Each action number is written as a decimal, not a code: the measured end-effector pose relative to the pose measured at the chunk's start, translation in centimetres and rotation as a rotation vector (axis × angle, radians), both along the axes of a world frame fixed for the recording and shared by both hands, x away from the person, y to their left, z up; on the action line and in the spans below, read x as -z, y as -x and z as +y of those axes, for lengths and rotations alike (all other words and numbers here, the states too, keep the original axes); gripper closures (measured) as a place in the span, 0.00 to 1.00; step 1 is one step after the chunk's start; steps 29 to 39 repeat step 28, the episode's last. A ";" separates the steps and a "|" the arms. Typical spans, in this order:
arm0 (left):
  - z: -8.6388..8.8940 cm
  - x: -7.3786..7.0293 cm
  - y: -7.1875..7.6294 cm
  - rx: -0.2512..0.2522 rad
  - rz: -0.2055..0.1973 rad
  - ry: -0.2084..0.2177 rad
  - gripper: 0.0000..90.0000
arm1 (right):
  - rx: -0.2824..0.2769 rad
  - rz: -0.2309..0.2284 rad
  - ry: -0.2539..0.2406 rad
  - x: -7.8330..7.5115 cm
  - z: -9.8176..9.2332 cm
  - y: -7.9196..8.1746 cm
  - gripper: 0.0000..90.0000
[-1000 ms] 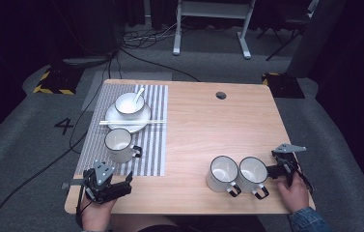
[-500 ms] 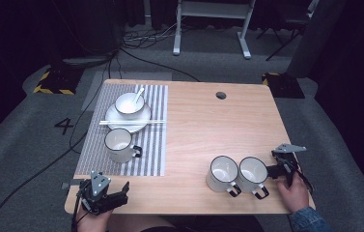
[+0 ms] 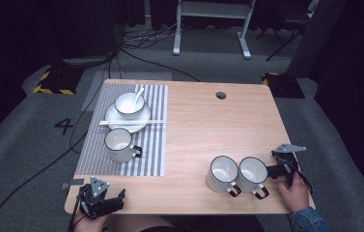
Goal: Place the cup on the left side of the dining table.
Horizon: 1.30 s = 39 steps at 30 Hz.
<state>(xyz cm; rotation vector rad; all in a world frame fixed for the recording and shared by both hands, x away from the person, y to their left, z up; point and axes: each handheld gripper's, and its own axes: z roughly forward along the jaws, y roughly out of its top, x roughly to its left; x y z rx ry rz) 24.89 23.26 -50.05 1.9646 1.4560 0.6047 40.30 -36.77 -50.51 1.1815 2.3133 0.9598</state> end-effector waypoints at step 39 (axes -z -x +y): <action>1.1 3.2 0.4 -0.001 -0.209 0.102 0.02 | 0.000 0.000 0.000 0.0 0.0 0.0 0.00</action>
